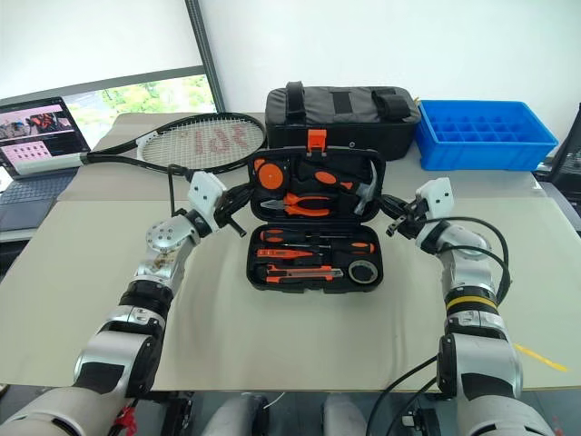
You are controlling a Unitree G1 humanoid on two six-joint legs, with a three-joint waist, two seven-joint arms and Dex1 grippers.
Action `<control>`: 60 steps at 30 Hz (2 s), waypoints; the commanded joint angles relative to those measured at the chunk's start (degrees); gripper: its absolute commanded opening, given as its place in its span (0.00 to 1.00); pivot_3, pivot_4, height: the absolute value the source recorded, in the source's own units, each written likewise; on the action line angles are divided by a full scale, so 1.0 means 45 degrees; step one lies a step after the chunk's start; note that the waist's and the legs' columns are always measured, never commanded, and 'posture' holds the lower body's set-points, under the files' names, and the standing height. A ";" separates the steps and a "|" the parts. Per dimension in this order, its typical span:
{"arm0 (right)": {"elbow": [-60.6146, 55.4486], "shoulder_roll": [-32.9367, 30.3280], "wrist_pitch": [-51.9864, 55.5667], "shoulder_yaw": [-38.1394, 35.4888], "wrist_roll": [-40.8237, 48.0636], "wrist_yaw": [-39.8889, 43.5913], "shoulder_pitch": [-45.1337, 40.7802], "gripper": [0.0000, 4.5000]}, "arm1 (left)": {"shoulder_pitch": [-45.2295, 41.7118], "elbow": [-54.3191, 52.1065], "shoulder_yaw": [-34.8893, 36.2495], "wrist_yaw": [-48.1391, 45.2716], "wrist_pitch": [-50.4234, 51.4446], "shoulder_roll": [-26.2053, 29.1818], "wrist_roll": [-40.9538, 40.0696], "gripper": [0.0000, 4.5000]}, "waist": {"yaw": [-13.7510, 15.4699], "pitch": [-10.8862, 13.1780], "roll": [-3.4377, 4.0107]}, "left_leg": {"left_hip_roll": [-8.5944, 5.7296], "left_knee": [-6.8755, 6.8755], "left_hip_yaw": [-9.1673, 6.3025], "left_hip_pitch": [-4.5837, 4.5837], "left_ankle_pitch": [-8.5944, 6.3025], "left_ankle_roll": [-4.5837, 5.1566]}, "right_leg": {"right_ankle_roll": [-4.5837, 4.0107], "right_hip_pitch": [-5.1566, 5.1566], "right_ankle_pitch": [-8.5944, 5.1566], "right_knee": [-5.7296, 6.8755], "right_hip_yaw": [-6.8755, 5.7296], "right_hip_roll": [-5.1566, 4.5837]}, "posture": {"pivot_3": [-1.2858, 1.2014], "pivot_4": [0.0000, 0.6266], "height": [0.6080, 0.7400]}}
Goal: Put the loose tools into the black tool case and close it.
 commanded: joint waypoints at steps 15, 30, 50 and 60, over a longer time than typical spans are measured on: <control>0.1540 -0.2009 -0.5804 0.0877 -0.1143 0.1163 0.1019 0.44 | 0.0988 0.1541 -0.2718 0.3549 -0.8532 0.3228 0.6254 0.19 | 0.0078 0.0001 -0.0002 | 0.0014 0.0029 0.0004 0.0118 -0.0001 0.0014 | -0.0002 0.0136 0.0000 -0.0056 0.0005 0.0000 | 0.52 0.24 0.75; -0.0348 -0.3236 -0.4549 0.0283 0.0964 0.3367 0.3575 0.73 | 0.1671 0.1644 -0.2926 0.5853 -1.0778 0.4901 0.6168 0.80 | 0.0054 0.0000 -0.0002 | 0.0060 0.0022 0.0055 0.0176 -0.0008 0.0026 | -0.0004 0.0145 -0.0001 -0.0039 0.0006 -0.0002 | 0.52 0.24 0.75; -1.6457 -0.2167 0.9638 0.1415 0.3976 -0.1417 1.0642 0.73 | 0.0355 -0.2964 -0.3364 -0.4161 0.1553 0.1583 -0.3531 0.80 | 0.0008 -0.0021 0.0014 | 0.0078 0.0071 0.0014 0.0113 -0.0005 0.0025 | 0.0092 0.0145 -0.0065 -0.0013 -0.0016 0.0097 | 0.52 0.24 0.75; -1.4818 -0.0759 0.9155 0.1755 0.2396 -0.3070 0.8717 0.73 | -0.0177 -0.2424 -0.2859 -0.4602 0.2698 0.0485 -0.2629 0.80 | -0.0052 -0.0013 -0.0002 | 0.0061 0.0100 0.0009 0.0086 -0.0004 0.0027 | 0.0090 0.0134 -0.0063 -0.0039 0.0006 0.0091 | 0.52 0.24 0.75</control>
